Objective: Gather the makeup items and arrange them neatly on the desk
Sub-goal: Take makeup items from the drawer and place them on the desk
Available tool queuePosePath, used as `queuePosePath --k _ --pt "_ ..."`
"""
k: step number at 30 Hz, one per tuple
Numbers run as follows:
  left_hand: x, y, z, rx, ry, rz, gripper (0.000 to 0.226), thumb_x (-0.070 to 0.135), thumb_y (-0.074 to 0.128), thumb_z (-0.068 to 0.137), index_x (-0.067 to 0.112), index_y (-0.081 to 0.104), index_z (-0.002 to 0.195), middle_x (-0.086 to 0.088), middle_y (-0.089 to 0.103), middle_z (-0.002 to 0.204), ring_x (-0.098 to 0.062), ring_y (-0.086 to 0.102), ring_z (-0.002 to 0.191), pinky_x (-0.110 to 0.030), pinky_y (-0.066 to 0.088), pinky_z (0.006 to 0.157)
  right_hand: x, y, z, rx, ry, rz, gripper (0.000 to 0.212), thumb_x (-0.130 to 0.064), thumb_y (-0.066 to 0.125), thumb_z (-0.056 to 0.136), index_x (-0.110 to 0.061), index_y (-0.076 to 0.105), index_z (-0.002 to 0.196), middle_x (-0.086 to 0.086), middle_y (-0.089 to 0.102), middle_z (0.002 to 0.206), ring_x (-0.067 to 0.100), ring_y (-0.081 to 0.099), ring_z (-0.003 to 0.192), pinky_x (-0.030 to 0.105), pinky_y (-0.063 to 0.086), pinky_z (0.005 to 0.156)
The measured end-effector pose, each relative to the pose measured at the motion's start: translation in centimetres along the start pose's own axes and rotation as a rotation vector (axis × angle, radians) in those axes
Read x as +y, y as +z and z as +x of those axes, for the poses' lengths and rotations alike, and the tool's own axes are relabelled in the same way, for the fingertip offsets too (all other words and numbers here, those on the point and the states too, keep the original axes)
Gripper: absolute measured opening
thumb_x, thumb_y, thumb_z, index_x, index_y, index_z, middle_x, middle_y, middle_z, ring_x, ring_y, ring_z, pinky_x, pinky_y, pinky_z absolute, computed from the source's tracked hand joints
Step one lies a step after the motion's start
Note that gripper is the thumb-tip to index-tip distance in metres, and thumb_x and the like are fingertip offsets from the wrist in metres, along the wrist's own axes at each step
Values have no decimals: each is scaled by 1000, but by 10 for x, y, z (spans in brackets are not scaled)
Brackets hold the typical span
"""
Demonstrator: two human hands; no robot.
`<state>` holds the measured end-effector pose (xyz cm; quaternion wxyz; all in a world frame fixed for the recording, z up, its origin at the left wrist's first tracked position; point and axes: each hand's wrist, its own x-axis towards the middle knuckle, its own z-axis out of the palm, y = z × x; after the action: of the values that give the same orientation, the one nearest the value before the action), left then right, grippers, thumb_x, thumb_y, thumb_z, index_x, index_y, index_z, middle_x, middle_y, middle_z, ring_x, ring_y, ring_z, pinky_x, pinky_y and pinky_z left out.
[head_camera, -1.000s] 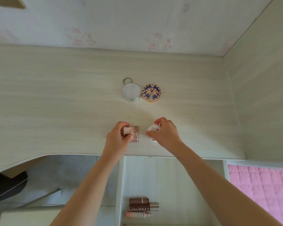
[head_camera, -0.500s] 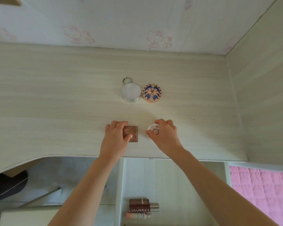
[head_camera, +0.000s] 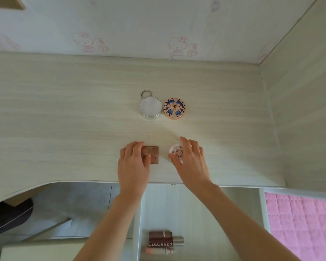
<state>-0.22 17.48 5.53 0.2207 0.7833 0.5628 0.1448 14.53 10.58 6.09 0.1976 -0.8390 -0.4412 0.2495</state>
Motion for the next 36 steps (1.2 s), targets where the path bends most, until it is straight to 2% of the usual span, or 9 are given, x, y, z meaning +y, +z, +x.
queuePosePath --k 3,6,10,17,24,36 --pt "6 6 -17 34 89 7 43 10 69 84 6 59 125 -9 58 127 -32 50 119 -43 49 93 7 5 -16 6 -99 18 72 -38 61 89 -18 22 147 2 30 145 21 33 129 30 42 100" --pt "8 14 -29 -19 138 32 46 10 68 85 6 57 130 -9 54 136 -30 44 131 -42 45 101 12 11 -25 0 -144 -20 75 -21 64 87 -19 20 148 3 26 150 21 28 135 30 40 104" --pt "6 18 -31 -31 145 37 43 7 68 86 3 59 127 -11 54 136 -30 43 133 -44 46 101 12 13 -20 45 -155 -55 69 -8 63 86 -14 30 146 6 36 144 26 37 129 34 46 101" --pt "10 19 -10 -9 128 32 38 5 67 85 2 62 123 -12 57 131 -32 46 130 -45 48 98 3 12 -3 70 -135 -43 65 -11 66 85 -13 35 143 6 43 136 27 45 120 39 48 95" --pt "14 23 25 -12 142 19 34 7 63 89 1 62 122 -12 57 132 -31 44 131 -45 47 99 -9 11 30 83 -104 -65 69 -17 66 86 -14 30 144 6 40 138 28 43 120 40 44 96" --pt "16 28 41 -24 121 31 40 9 61 87 7 58 126 -6 51 137 -26 38 135 -40 44 100 -12 6 57 106 -67 -104 66 -26 67 86 -15 33 141 5 42 135 26 45 118 40 51 86"
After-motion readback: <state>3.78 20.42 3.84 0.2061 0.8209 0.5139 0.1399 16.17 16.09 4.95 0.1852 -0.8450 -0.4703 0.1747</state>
